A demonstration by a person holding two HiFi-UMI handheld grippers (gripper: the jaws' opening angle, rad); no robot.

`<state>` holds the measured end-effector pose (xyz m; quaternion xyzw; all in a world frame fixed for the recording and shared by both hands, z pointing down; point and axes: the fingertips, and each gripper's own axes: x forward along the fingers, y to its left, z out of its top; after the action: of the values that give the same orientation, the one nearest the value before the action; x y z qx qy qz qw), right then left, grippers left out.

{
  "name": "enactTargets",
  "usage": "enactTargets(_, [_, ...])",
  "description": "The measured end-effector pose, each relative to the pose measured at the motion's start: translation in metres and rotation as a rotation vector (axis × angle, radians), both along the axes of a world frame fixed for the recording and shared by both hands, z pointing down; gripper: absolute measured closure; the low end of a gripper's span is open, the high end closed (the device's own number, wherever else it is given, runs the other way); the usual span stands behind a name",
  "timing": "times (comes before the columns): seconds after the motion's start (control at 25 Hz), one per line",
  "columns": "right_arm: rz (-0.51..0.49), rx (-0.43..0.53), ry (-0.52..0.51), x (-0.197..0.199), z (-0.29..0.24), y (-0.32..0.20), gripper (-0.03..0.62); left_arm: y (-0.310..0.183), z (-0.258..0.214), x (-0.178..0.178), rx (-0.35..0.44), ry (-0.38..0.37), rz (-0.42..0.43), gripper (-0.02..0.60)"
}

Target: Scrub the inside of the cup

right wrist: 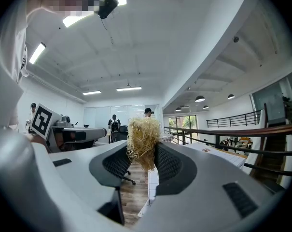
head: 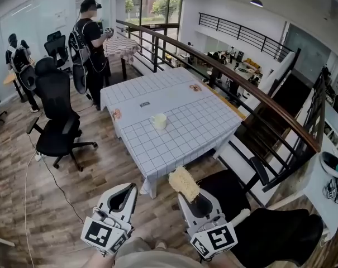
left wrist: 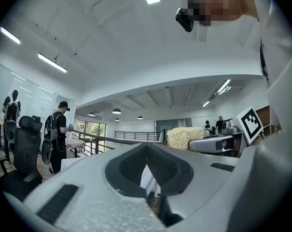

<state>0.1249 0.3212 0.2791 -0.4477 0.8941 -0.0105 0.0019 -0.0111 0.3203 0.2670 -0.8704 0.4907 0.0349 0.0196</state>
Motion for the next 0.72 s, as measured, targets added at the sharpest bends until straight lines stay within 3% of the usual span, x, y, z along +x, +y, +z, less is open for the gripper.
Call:
enactTargets(0.32, [0.003, -0.009, -0.019, 0.02, -0.007, 0.006, 0.457, 0.007, -0.01, 0.023, -0.008, -0.017, 0.021, 0.569])
enactTargets(0.72, [0.036, -0.007, -0.008, 0.006, 0.023, -0.058, 0.457, -0.059, 0.021, 0.009, 0.003, -0.017, 0.048, 0.569])
